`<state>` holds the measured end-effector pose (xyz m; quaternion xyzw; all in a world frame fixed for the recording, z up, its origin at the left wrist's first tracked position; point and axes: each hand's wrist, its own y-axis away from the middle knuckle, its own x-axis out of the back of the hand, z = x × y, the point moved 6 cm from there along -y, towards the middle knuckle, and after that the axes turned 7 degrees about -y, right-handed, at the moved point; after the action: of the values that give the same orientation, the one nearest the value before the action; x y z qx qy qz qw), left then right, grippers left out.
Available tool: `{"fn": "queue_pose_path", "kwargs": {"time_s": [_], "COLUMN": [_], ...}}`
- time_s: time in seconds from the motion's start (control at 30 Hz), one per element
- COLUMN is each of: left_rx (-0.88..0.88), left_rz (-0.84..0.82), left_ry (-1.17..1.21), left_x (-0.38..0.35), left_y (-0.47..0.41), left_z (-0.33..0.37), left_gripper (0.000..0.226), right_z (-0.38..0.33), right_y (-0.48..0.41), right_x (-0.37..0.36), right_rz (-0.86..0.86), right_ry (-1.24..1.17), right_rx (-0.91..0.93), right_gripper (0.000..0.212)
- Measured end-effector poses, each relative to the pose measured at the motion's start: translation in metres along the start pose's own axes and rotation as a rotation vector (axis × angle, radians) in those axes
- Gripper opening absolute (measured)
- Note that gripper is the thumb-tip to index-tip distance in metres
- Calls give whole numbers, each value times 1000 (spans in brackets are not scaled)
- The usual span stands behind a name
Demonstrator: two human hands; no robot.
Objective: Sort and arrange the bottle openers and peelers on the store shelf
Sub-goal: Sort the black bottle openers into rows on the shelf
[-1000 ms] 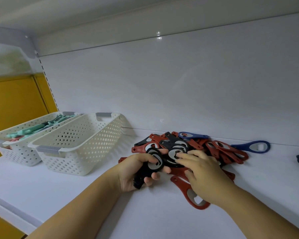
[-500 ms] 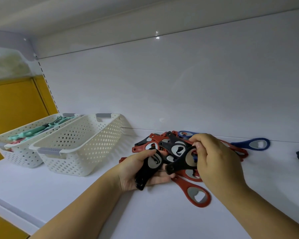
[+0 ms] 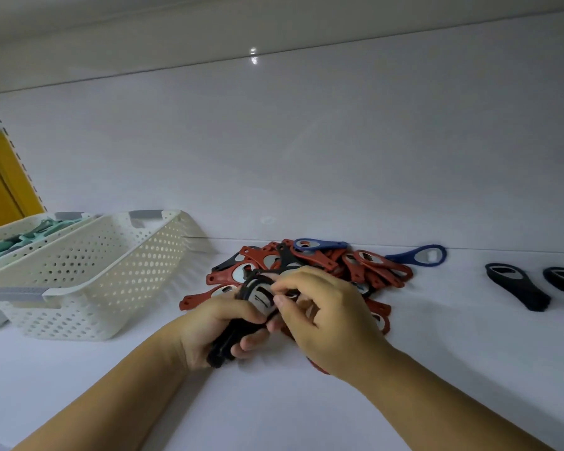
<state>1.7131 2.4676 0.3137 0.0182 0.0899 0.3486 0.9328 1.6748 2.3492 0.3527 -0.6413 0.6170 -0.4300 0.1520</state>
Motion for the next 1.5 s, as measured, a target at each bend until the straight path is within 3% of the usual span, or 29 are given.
{"fn": "queue_pose_path", "kwargs": {"time_s": [0.1, 0.17, 0.27, 0.47, 0.6, 0.67, 0.8, 1.03, 1.17, 1.27, 1.33, 1.5], "left_rx": [-90, -96, -145, -447, -582, -613, -701, -697, -644, -677, -684, -650], "left_rz": [114, 234, 383, 312, 85, -4, -97, -259, -194, -151, -158, -185], "left_ry": [154, 7, -181, -436, -529, -538, -633, -697, -627, -617, -624, -601], "left_x": [6, 1, -12, -100, -171, -196, -232, -238, -228, -224, -224, -226], "left_y": [-2, -6, -12, -41, -65, -73, -82, -85, -90, -91, -89, -88], "left_z": [3, 6, 16, 33, 29, 22, 5, -11, -11, -10, -11, -15], "left_gripper": [42, 39, 28, 30, 31, 34, 31, 45, 60, 61, 58, 65], "right_z": [8, 19, 16, -2, -10, -13, -14, -20, -13, -8, -8, -12], "right_y": [-1, 10, 31, 71, 98, 113, 144, 159, 164, 169, 171, 175], "right_x": [7, 7, 22, 71, 116, 134, 165, 189, 193, 189, 188, 192], "right_rz": [-90, -277, -415, -265, -68, -38, 47, -50, -73, -31, -3, 49], "right_ry": [12, -44, -50, -40, -94, -112, -66, 153, 223, 196, 167, 94], "right_rx": [-283, -549, -692, -749, -823, -829, -888, -935, -950, -933, -908, -888], "right_gripper": [12, 15, 25, 16, 9, 17, 14, 27, 30, 21, 32, 20]}}
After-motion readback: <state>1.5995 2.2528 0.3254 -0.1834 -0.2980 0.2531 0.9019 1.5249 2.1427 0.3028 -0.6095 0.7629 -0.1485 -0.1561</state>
